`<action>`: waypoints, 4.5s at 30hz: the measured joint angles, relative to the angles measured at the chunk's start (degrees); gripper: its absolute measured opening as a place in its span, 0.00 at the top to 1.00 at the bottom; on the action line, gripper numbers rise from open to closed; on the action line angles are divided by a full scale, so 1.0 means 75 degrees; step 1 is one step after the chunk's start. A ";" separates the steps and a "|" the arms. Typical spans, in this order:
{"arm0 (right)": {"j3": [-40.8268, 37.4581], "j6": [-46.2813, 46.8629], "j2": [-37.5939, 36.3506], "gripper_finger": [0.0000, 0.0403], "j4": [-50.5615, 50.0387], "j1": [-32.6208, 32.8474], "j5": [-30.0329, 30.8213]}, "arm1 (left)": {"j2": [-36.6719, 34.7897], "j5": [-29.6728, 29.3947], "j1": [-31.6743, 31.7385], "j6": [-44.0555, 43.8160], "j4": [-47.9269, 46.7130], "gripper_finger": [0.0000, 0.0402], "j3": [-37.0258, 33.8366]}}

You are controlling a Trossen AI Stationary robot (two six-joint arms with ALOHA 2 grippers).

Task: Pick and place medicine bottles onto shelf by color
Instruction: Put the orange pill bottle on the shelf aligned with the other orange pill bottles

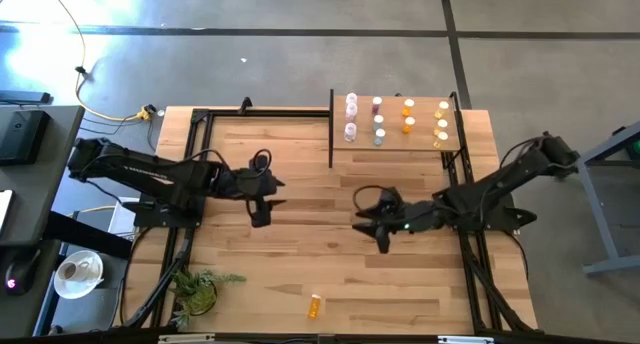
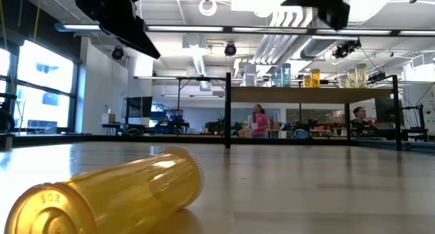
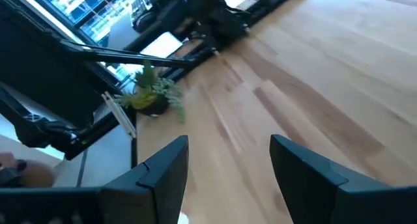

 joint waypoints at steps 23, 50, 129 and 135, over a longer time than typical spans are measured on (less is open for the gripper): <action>0.6249 0.4152 0.4514 0.49 -0.4961 0.0413 -0.1261 | -0.0125 -0.0993 0.1744 0.1035 -0.0705 0.49 0.0235; 0.7735 0.9361 0.7038 0.49 -0.4556 0.1165 -0.2151 | -0.0172 -0.1429 0.3337 0.1039 -0.0667 0.49 0.0235; 0.8555 0.6832 0.8600 0.79 -0.4819 0.0868 -0.1563 | -0.0166 0.0957 0.3338 0.1361 -0.0603 0.49 0.0229; 0.9442 0.5862 0.8589 0.79 -0.5859 0.0884 -0.0607 | -0.0166 0.1717 0.3338 0.1453 -0.0587 0.49 0.0229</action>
